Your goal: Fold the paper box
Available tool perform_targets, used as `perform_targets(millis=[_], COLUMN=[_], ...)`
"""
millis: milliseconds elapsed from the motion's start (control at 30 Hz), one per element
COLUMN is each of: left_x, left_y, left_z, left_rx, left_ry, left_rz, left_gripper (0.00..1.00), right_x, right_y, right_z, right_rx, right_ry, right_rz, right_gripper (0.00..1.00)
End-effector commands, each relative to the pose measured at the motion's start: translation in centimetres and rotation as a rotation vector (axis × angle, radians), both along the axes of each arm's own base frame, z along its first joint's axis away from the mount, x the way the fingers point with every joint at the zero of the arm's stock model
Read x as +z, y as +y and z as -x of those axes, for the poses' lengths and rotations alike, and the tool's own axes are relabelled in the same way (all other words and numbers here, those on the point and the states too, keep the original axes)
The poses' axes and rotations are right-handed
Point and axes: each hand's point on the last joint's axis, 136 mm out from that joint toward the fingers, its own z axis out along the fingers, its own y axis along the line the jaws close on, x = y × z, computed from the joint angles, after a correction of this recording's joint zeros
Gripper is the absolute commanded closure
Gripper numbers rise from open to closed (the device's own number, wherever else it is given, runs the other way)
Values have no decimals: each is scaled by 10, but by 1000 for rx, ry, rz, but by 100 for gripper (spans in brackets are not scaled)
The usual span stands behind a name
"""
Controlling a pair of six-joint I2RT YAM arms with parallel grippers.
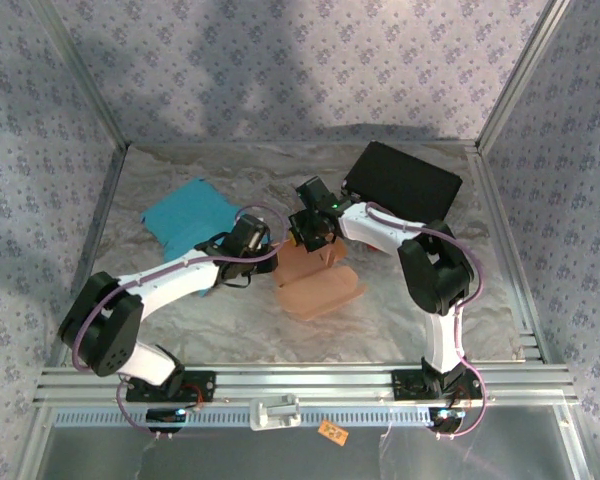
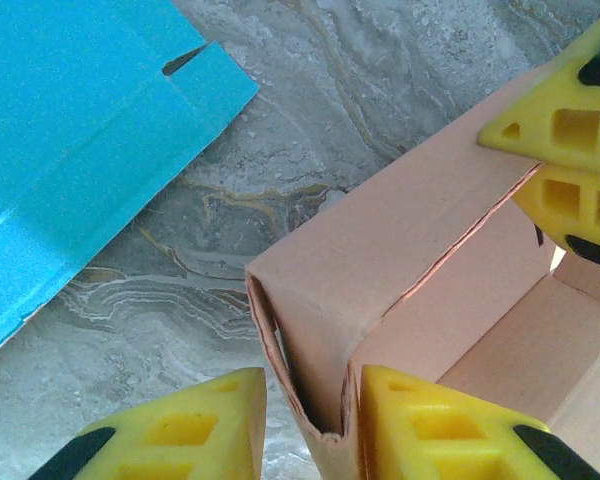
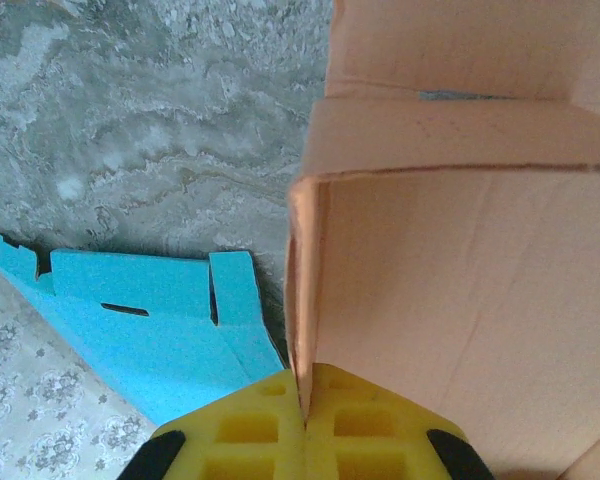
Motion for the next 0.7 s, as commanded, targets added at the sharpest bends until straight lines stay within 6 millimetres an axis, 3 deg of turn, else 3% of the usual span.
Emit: perform_targets(millis=[0,200,667], left_x=[-13,-20,-18], left_y=[1,-7,2], left_z=[9,11,5], left_rx=[0,-5,82], left_ry=[54,63,46], left_rz=[-27,-50,-152], left_gripper=[71,75,100], right_x=[7,11,28], right_y=[-11,-11,-8], right_z=[2,1,6], right_rx=[-19,-23,-39], right_ry=[-14,-25,-70], right_rz=[33,27,-1], right_gripper=[100,100,100])
